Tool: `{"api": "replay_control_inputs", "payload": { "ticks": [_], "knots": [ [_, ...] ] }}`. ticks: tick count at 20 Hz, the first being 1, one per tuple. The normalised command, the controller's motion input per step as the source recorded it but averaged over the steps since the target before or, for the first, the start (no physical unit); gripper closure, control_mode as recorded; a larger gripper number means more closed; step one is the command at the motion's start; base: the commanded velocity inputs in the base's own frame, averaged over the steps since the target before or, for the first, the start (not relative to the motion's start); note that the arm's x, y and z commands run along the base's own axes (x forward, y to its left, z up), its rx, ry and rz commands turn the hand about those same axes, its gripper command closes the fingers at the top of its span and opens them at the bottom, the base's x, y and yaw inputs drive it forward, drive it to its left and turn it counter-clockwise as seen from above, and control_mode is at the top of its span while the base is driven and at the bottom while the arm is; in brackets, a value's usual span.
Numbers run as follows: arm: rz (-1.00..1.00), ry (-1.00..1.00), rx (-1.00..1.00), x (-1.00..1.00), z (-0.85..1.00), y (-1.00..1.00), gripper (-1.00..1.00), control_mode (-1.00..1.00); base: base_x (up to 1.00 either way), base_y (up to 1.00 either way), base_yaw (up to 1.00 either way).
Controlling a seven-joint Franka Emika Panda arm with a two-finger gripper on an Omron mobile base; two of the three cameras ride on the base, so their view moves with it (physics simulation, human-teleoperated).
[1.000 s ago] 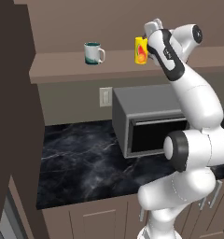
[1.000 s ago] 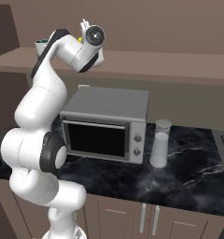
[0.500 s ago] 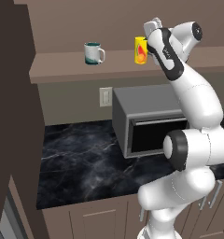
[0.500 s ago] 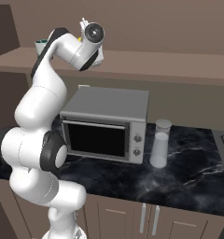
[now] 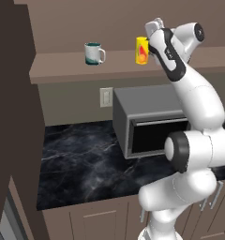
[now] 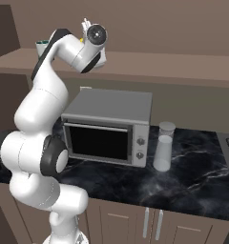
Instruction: There is a tray on the dining counter. Grab the cup, mug, and pitcher and place them on the tray. The pitcher may be placed next to the tray if it cannot fit the tray.
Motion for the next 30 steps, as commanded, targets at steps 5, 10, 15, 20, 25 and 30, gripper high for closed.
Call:
{"api": "replay_control_inputs", "payload": {
  "ticks": [5,10,15,20,25,30],
  "knots": [
    [-0.04,-0.11,0.08,-0.09,-0.11,-0.17,1.00,-1.00,0.00,0.00,0.00],
    [-0.08,-0.12,0.13,-0.18,-0.09,-0.32,1.00,-1.00,0.00,0.00,0.00],
    [-0.10,-0.07,0.05,-0.29,0.02,-0.37,1.00,-1.00,0.00,0.00,0.00],
    [-0.06,0.00,0.00,-0.61,0.02,-0.37,1.00,-1.00,0.00,0.00,0.00],
    [-0.03,0.00,0.00,-0.78,0.09,-0.33,1.00,-1.00,0.00,0.00,0.00],
    [-0.03,0.01,-0.02,-0.84,0.09,-0.22,1.00,-1.00,0.00,0.00,0.00]
  ]
}}
